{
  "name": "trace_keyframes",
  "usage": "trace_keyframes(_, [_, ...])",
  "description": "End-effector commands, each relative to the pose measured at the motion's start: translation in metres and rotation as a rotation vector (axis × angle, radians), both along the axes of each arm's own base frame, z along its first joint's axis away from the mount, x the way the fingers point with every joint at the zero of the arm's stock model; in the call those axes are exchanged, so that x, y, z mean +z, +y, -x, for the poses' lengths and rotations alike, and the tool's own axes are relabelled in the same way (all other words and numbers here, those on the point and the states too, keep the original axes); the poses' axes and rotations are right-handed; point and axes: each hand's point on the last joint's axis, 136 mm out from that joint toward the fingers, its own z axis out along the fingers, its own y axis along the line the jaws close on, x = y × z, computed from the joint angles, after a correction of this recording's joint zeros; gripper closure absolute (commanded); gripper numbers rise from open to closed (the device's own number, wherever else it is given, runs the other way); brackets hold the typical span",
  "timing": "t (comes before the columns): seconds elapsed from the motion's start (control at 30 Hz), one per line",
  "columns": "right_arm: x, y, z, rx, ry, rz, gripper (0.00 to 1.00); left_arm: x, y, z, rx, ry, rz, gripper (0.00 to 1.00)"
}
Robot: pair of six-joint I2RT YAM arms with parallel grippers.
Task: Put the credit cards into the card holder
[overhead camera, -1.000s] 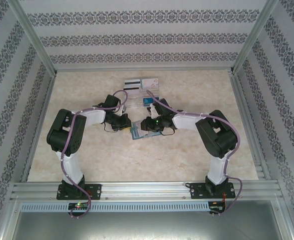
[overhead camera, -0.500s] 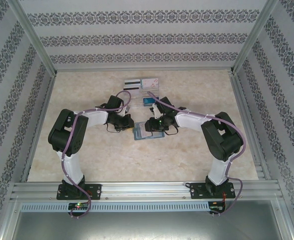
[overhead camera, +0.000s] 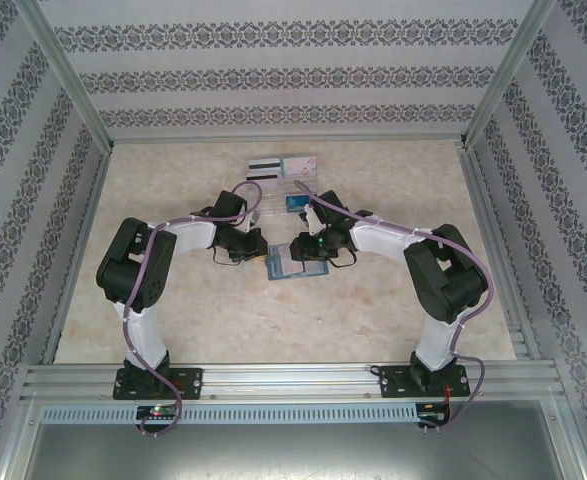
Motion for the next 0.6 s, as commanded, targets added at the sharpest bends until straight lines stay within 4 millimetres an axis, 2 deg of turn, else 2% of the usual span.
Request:
trace_keyframes(0.0, [0.000,0.001,-0.005,0.001,0.009,0.009,0.62,-0.009,-0.012,0.010,-0.051,0.025,0.003,0.90])
trace_keyframes(0.13, [-0.003,0.006,-0.004,0.016,0.019,0.019,0.62,-0.010,-0.013,0.009,-0.050,0.027,0.005,0.90])
trace_keyframes(0.33, [-0.018,0.001,-0.002,0.010,0.048,0.063,0.62,-0.011,-0.012,0.011,-0.048,0.029,0.003,0.90])
trace_keyframes(0.57, [-0.013,0.013,0.000,0.045,0.035,0.069,0.62,-0.013,-0.013,0.011,-0.044,0.033,0.011,0.90])
